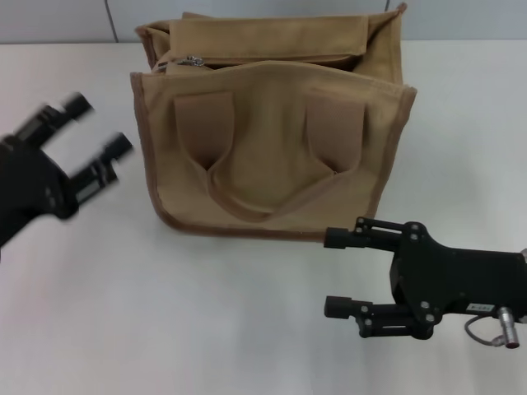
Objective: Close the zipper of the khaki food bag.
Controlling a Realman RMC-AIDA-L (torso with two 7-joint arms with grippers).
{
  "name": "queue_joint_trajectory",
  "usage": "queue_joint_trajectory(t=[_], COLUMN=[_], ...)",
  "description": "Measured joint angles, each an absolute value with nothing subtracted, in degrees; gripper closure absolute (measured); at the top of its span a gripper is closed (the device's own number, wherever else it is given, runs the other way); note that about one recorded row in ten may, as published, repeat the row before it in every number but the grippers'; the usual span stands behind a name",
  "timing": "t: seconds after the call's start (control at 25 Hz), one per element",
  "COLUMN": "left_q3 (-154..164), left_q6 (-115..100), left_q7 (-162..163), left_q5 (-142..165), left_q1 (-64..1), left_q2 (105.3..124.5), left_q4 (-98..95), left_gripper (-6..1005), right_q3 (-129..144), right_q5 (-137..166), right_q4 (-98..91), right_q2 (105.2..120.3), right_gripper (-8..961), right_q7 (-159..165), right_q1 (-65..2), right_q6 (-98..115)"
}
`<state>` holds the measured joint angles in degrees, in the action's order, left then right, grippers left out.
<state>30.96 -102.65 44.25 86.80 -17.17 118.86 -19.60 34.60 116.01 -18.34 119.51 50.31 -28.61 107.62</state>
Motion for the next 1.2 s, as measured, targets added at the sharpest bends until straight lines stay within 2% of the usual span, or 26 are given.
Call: queue_joint_trajectory(t=[0.28,0.64,1.2], left_q3=[27.99,33.72,33.22], left_q6=[-86.55,-86.95,-90.64], left_q7=[39.28,39.52,39.23], left_q5=[83.09,85.28,82.79], left_q1=[-22.93,-27.27,-28.09], left_q2=[119.02,118.98,119.16], left_q4=[-11.95,-11.51,-10.39], left_gripper=[246,249,254], right_q3=[35.04,35.07,34.66], right_q5=[116.01,116.10,116.11], right_q4=[-15.52,-14.87,-14.06], right_q2=[119.56,119.64,119.47], right_gripper=[186,187,187], right_q7=[48.06,47.85,47.11], right_q1=[-29.83,-29.56,-29.26], right_q6=[105.87,104.22,103.97])
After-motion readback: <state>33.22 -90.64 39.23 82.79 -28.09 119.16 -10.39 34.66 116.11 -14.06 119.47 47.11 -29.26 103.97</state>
